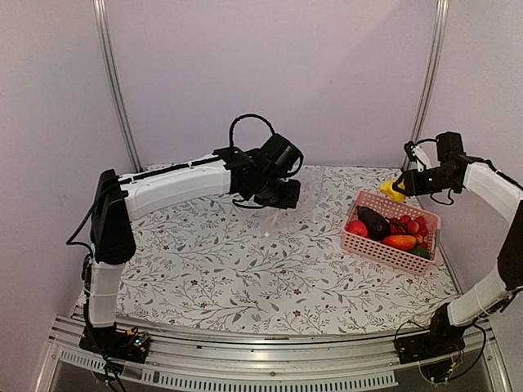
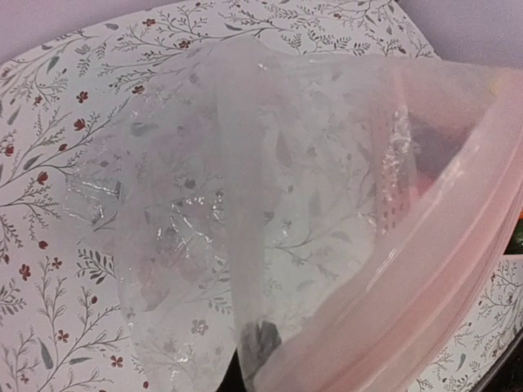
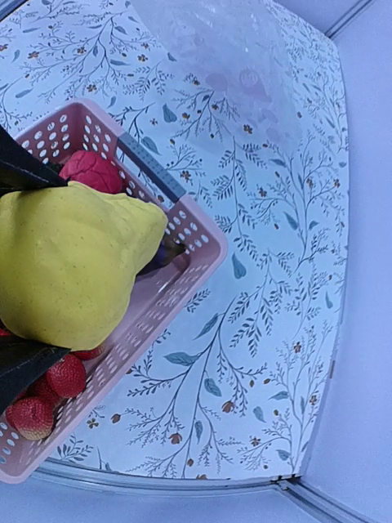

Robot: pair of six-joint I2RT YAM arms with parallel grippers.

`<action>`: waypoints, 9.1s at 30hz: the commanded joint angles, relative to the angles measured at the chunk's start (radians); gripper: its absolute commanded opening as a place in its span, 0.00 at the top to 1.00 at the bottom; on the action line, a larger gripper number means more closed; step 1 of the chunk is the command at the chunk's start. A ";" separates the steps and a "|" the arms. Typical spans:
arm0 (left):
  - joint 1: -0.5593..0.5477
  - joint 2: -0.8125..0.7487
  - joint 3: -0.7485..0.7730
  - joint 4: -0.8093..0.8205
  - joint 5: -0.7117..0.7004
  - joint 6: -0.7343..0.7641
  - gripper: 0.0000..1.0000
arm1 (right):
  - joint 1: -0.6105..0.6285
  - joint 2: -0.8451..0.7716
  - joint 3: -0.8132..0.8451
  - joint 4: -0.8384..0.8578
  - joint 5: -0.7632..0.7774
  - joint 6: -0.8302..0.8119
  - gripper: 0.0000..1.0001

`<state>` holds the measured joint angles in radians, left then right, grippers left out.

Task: Place the food in the zip-top bag and seal the zipper
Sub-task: Pick up the fake fruit from the bin, then place the fake fruit in the zipper food storage bag, then pick up the fake vegetable from the bin, then place the fake vegetable in the zipper food storage bag, then adjust the zipper food storage bag at the center of the board.

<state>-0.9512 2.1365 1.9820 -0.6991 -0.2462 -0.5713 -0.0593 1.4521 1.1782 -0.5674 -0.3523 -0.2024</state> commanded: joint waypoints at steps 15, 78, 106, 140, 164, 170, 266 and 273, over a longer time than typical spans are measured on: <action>0.056 0.072 0.075 0.105 0.108 -0.074 1.00 | 0.363 -0.111 0.129 -0.042 -0.425 -0.016 0.69; 0.112 -0.038 0.294 -0.378 -0.131 0.189 1.00 | 0.227 0.108 0.071 -0.179 0.146 -0.187 0.34; 0.120 -0.044 0.130 -0.302 -0.040 0.116 1.00 | 0.226 0.480 0.181 -0.199 0.231 -0.118 0.35; 0.127 -0.067 0.108 -0.069 0.212 0.014 1.00 | 0.495 -0.038 0.272 0.121 -0.448 -0.035 0.63; 0.130 -0.232 -0.039 0.219 0.472 -0.117 1.00 | 0.546 0.110 0.229 0.442 -0.416 0.089 0.32; 0.142 -0.252 -0.089 0.250 0.461 -0.141 1.00 | 0.546 0.081 0.248 0.348 -0.372 0.027 0.04; 0.137 -0.225 0.033 -0.109 0.045 0.111 1.00 | 0.570 0.232 0.541 -0.219 -0.468 0.071 0.54; 0.148 -0.215 0.022 -0.137 0.050 0.110 1.00 | 0.459 0.157 0.484 -0.225 -0.417 0.011 0.47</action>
<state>-0.8005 1.9533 2.0068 -0.8490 -0.2077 -0.4648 0.4747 1.6752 1.7023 -0.7742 -0.8062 -0.1417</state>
